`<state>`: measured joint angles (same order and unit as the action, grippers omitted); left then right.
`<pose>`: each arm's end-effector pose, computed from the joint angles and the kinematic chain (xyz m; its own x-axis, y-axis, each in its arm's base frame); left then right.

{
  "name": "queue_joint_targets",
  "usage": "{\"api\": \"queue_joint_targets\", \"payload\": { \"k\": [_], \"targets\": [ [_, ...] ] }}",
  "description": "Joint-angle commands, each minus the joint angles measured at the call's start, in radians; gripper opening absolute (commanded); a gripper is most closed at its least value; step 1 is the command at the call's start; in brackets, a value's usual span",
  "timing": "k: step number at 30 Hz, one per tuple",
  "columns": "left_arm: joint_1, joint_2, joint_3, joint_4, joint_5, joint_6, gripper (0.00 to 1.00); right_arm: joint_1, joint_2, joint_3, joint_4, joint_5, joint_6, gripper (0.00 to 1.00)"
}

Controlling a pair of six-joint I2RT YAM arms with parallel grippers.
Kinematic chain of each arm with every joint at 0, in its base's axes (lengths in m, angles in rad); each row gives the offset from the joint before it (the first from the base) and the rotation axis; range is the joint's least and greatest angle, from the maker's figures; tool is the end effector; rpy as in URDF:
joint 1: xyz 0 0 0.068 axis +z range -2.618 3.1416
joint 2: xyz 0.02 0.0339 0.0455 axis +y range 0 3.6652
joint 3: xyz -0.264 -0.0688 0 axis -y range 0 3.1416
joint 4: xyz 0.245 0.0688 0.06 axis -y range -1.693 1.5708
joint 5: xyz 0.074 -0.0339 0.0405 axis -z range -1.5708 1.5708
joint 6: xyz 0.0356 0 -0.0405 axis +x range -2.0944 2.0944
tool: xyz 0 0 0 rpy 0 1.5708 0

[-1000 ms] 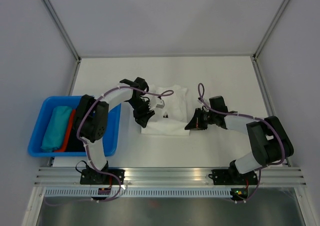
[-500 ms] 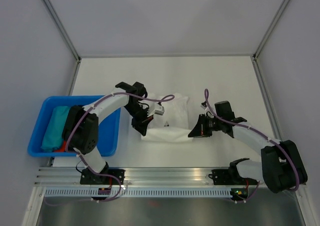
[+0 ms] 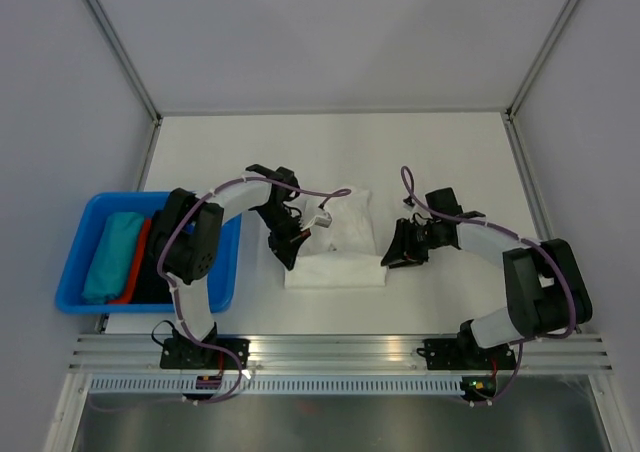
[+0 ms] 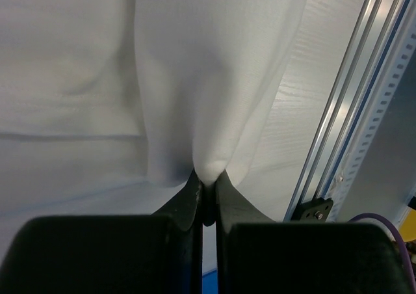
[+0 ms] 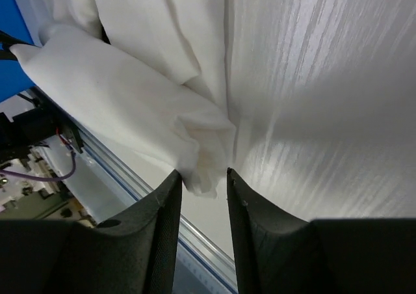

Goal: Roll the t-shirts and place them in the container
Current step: Roll the tshirt

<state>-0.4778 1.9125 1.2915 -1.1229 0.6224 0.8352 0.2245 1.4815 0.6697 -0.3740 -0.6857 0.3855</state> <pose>0.2790 -0.1678 0.1671 -0.3761 0.8731 -0.3102 0.8394 0.1793 -0.5131 0.2355 0.0769 0.1459 -0.9892 0.0726 -0.1273 -0.0347 0.7277 0.6850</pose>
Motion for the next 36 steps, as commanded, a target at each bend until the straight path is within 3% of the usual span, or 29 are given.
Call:
{"api": "queue_joint_targets", "payload": {
  "k": [1,3,5,6,8,11,12,14,17,23,29,36],
  "targets": [
    [0.005,0.013,-0.009,0.018,-0.038,-0.001,0.05,-0.005,-0.091,0.098,-0.100,0.072,-0.101,0.40],
    [0.005,0.019,-0.006,0.031,-0.038,-0.011,0.05,-0.004,-0.156,0.139,-0.207,0.219,-0.137,0.38],
    [0.005,0.023,-0.001,0.038,-0.036,-0.021,0.06,0.038,-0.173,0.189,-0.279,0.340,-0.197,0.29],
    [0.005,0.023,0.000,0.041,-0.036,-0.021,0.07,0.053,-0.191,0.198,-0.316,0.344,-0.200,0.18],
    [0.007,0.014,-0.006,0.052,-0.036,-0.021,0.08,0.081,-0.252,0.179,-0.233,0.240,-0.150,0.07],
    [0.007,0.007,-0.014,0.058,-0.041,-0.019,0.10,0.124,-0.309,0.049,0.002,0.109,0.049,0.01],
    [0.007,0.006,-0.012,0.058,-0.041,-0.021,0.11,0.157,-0.314,0.018,0.164,0.071,0.094,0.00],
    [0.007,0.003,-0.009,0.060,-0.043,-0.028,0.13,0.191,-0.288,-0.045,0.319,0.057,0.179,0.00],
    [0.007,0.003,-0.003,0.067,-0.053,-0.038,0.15,0.246,-0.236,-0.076,0.433,0.084,0.205,0.00],
    [0.008,0.013,0.000,0.087,-0.059,-0.065,0.17,0.299,-0.066,-0.030,0.440,0.109,0.184,0.00],
    [0.008,-0.038,-0.011,0.117,-0.108,-0.045,0.27,0.299,0.032,0.016,0.428,0.144,0.191,0.00],
    [0.005,-0.161,-0.038,0.172,-0.165,0.048,0.54,0.294,0.076,0.031,0.506,0.161,0.269,0.00]
  ]
}}
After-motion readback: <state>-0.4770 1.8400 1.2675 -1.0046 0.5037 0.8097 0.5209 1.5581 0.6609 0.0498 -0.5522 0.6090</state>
